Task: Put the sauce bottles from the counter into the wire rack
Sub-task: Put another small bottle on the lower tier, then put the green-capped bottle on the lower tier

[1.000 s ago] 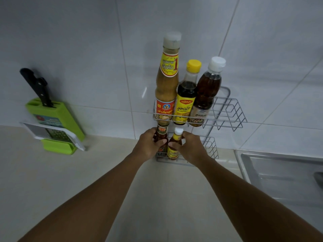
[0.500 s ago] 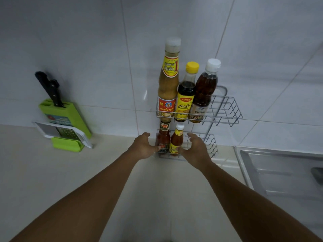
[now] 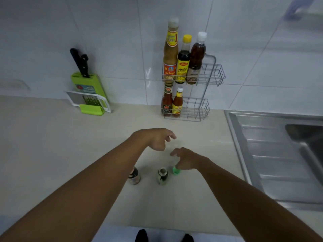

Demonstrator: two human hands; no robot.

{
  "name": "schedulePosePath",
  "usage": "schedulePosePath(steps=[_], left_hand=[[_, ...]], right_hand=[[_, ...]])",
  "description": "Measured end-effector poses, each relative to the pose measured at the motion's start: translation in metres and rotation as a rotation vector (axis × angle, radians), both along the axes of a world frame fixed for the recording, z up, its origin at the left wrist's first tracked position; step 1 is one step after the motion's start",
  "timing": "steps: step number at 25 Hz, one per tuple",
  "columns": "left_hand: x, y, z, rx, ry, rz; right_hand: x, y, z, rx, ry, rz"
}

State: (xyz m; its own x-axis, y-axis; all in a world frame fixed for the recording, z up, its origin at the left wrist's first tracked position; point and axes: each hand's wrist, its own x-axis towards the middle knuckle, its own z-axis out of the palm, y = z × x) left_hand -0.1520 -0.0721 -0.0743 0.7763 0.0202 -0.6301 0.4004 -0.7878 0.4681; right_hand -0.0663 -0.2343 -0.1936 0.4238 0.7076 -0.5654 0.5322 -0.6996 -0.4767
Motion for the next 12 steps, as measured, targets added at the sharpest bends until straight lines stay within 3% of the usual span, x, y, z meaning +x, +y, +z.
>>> schedulePosePath(steps=[3,5,8,12], left_hand=[[-0.042,-0.026,-0.027,0.056,0.118,0.023],[-0.070,-0.041,-0.048,0.067,0.108,0.134],[-0.103,-0.056,-0.087,-0.022,-0.011,0.430],[-0.121,-0.073,-0.133,-0.170,-0.223,0.752]], right_hand=[[-0.031,-0.020,-0.027,-0.097,-0.086,0.074],[-0.050,-0.031,-0.044,-0.039,-0.190,0.055],[-0.069,-0.043,-0.062,0.142,-0.271,-0.079],[-0.076,-0.051,-0.058,0.294,-0.152,-0.226]])
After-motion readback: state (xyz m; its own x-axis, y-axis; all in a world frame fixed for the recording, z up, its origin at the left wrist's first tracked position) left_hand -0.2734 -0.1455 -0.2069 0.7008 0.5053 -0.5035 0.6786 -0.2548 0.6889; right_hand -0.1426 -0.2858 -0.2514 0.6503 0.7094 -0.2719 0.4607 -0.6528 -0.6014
